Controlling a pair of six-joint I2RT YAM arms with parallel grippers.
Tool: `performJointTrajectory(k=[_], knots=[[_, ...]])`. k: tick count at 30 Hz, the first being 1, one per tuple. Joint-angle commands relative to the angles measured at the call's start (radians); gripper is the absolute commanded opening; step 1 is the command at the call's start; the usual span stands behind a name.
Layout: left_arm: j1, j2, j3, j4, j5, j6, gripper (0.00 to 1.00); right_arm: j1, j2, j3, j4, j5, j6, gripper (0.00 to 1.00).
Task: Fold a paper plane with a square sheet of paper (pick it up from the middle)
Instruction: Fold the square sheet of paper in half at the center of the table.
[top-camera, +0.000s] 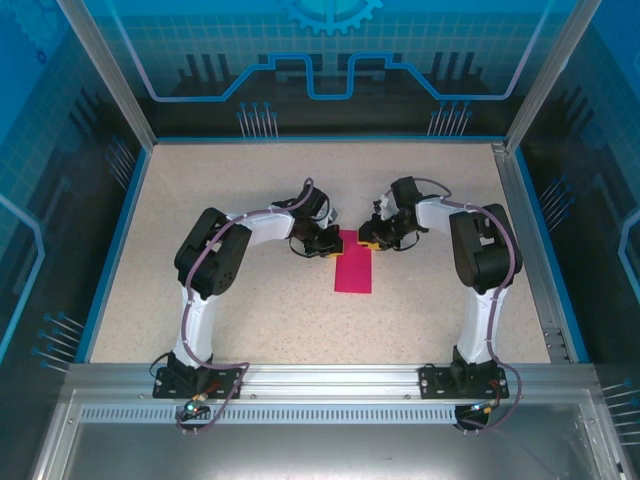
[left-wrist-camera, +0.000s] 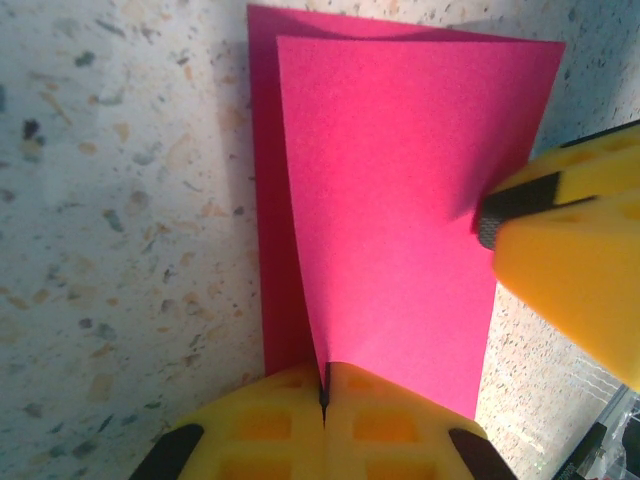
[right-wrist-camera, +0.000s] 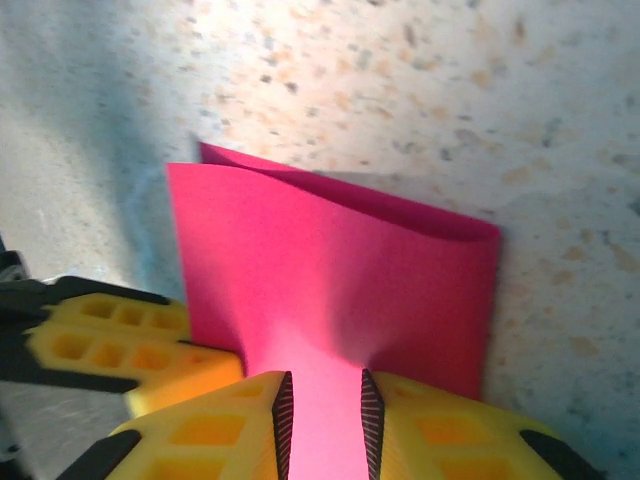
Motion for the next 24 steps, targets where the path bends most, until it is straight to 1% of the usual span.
performJointTrajectory(k=[1, 6, 12, 24], knots=[[0.007, 0.039, 0.0, -0.086, -0.049, 0.024, 0.04, -0.014, 0.009, 0.031, -0.047, 0.019, -0.019, 0.27], [0.006, 0.038, 0.001, -0.09, -0.049, 0.026, 0.04, -0.018, -0.027, 0.079, -0.08, 0.01, -0.029, 0.28], [0.006, 0.033, 0.002, -0.093, -0.051, 0.026, 0.04, -0.039, -0.003, 0.13, -0.091, -0.015, -0.027, 0.28], [0.006, 0.031, 0.002, -0.094, -0.053, 0.027, 0.04, -0.039, 0.077, 0.11, -0.073, 0.006, -0.02, 0.28]])
